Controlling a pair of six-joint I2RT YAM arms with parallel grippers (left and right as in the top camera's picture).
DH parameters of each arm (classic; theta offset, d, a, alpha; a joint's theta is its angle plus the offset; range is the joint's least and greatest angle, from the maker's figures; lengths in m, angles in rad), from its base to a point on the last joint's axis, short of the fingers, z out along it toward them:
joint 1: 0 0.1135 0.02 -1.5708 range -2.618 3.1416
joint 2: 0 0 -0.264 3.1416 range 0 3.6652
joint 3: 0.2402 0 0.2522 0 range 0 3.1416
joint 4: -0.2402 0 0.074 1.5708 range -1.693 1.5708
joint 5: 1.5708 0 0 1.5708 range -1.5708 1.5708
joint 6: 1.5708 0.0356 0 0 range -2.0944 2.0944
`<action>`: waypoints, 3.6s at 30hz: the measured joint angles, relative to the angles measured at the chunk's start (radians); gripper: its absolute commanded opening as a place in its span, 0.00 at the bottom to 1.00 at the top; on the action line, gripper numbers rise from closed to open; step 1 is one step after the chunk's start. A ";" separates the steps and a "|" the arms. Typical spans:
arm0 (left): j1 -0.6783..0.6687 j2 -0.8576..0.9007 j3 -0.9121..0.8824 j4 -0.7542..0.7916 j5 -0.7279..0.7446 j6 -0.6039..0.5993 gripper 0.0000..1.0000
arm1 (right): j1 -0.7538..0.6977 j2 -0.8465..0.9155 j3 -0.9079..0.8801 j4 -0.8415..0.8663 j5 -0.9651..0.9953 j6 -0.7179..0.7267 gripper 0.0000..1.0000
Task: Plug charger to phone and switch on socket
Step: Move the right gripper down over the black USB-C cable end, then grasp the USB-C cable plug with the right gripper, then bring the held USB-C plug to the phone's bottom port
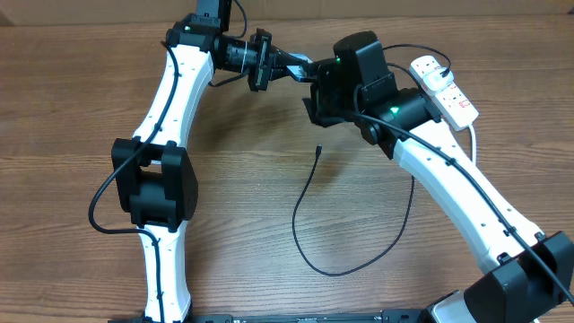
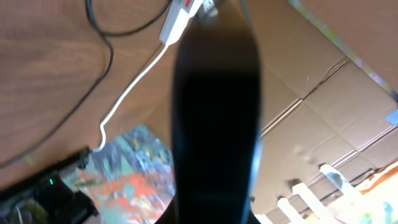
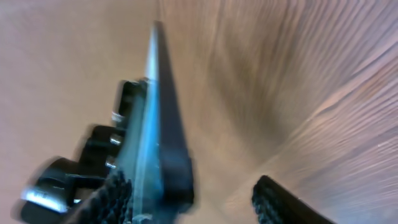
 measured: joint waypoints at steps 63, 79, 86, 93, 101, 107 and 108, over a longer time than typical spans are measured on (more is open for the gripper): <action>0.193 0.000 0.000 -0.314 -0.444 0.730 0.04 | 0.050 0.418 -0.056 -0.165 0.219 -1.075 0.27; 0.193 0.000 0.000 -0.314 -0.444 0.732 0.04 | 0.051 0.435 -0.055 -0.170 0.229 -1.076 0.04; 0.190 0.000 0.000 -0.304 -0.339 0.774 0.04 | 0.044 0.439 -0.005 -0.272 0.130 -1.076 0.04; 0.188 0.000 0.000 -0.220 -0.092 0.789 0.04 | -0.025 0.395 0.098 -0.330 -0.237 -1.159 0.04; 0.198 0.000 0.000 -0.204 0.125 0.789 0.04 | -0.139 0.218 0.113 -0.361 -0.751 -1.367 0.04; 0.197 0.000 0.000 -0.190 0.270 0.789 0.04 | -0.144 0.203 0.117 -0.343 -1.012 -1.501 0.04; 0.197 0.000 0.000 -0.190 0.279 0.789 0.04 | -0.138 0.203 0.117 -0.328 -1.037 -1.512 0.04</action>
